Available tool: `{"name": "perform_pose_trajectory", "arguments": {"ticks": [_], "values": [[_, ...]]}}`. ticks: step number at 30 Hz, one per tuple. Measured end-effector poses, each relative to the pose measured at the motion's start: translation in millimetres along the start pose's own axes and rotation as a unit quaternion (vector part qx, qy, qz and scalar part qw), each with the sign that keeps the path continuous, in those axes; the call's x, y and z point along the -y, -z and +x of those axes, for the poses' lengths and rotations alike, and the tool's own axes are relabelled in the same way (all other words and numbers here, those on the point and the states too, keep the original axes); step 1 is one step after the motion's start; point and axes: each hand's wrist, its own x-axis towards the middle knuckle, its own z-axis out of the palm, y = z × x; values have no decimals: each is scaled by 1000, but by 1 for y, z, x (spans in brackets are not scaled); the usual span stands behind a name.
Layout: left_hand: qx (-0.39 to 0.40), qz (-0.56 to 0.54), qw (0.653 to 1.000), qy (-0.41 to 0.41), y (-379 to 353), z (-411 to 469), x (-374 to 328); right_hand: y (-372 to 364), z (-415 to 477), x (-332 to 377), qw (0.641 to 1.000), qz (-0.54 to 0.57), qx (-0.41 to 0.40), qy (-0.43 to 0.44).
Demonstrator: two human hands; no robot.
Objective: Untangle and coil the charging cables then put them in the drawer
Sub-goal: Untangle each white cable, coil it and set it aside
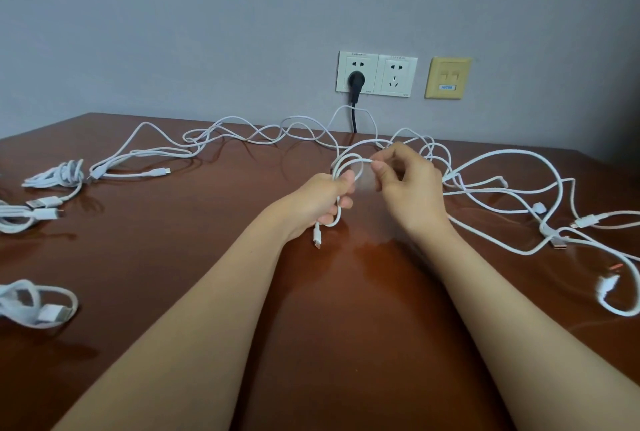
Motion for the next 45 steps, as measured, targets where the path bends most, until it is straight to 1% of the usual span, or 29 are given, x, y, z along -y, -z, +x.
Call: {"name": "perform_pose_trajectory", "arguments": {"ticks": [5, 8, 11, 14, 16, 20, 24, 26, 29, 31, 40, 45], "values": [[-5, 1, 1000, -27, -1, 2, 4, 2, 2, 3, 996, -73, 7, 51], [-8, -38, 999, -35, 0, 3, 6, 2, 1, 3, 994, -90, 11, 66], [-24, -81, 996, -11, -1, 1, 2, 0, 1, 2, 992, -99, 17, 81], [-37, -99, 994, 29, -4, -1, -4, -1, 1, 1, 992, -87, 15, 85], [-41, -126, 991, 36, -5, -2, -7, -1, -1, 0, 992, -96, 19, 85], [-82, -230, 970, 21, 3, -2, -10, 1, -3, 1, 988, -130, 43, 75], [-142, -297, 944, 29, 10, 3, -11, 1, -4, -1, 961, -244, 89, 97], [-170, -267, 949, 16, 9, 5, -9, 2, -3, 1, 956, -259, 108, 78], [-204, -147, 968, -25, 4, 7, -3, 2, -4, 5, 968, -219, 114, 43], [-207, -117, 971, -42, 2, 8, -1, -2, -5, 9, 972, -201, 110, 45], [-180, -137, 971, -81, -9, 5, -1, -12, -6, 16, 980, -150, 107, 68], [-141, -154, 973, -101, -13, 4, -3, -14, -11, 13, 967, -174, 174, 64]]}}
